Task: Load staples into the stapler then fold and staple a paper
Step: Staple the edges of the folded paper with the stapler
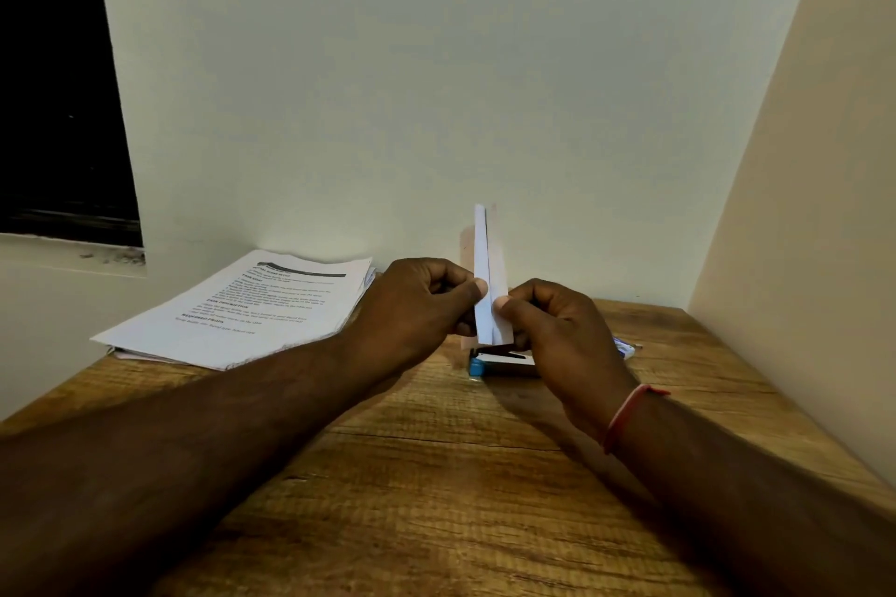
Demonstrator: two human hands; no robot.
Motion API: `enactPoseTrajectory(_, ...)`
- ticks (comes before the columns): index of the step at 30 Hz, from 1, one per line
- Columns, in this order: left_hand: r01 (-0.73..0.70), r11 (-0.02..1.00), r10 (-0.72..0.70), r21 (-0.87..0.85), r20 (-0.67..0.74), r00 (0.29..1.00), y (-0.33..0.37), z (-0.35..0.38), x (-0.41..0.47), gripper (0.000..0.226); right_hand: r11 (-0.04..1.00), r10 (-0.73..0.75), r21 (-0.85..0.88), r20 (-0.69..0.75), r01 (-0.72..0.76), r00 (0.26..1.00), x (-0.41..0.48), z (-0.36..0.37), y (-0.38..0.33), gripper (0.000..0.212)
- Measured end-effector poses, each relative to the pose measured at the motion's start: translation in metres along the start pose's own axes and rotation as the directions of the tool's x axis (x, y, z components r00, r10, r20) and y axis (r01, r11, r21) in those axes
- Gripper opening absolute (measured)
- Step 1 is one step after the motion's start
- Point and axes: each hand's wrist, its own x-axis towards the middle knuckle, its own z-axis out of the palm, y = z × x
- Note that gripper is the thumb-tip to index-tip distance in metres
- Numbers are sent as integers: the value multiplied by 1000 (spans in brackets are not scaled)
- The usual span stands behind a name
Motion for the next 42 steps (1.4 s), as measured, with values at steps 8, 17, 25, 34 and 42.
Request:
enactPoseTrajectory(8, -24, 996, 22, -81, -20, 1000, -5, -4, 4, 17, 980, -183, -84, -14, 181, 983, -7, 0, 0, 3)
enactPoseTrajectory(17, 80, 927, -64, -367, 54, 996, -8, -14, 15, 18, 969, -232, -109, -100, 221, 967, -2, -2, 3, 39)
enactPoseTrajectory(25, 66, 959, -41, -275, 98, 994, -15, -14, 19, 26, 928, 171, 332, 32, -172, 985, 18, -21, 15, 32)
enactPoseTrajectory(34, 43, 976, -13, -211, 138, 990, -22, -17, 18, 28, 966, 73, 250, -50, -58, 996, 18, -23, 18, 15)
enactPoseTrajectory(42, 40, 973, -24, -228, 71, 997, -18, -18, 22, 6, 984, 11, 178, -30, -5, 999, 17, -18, 16, 15)
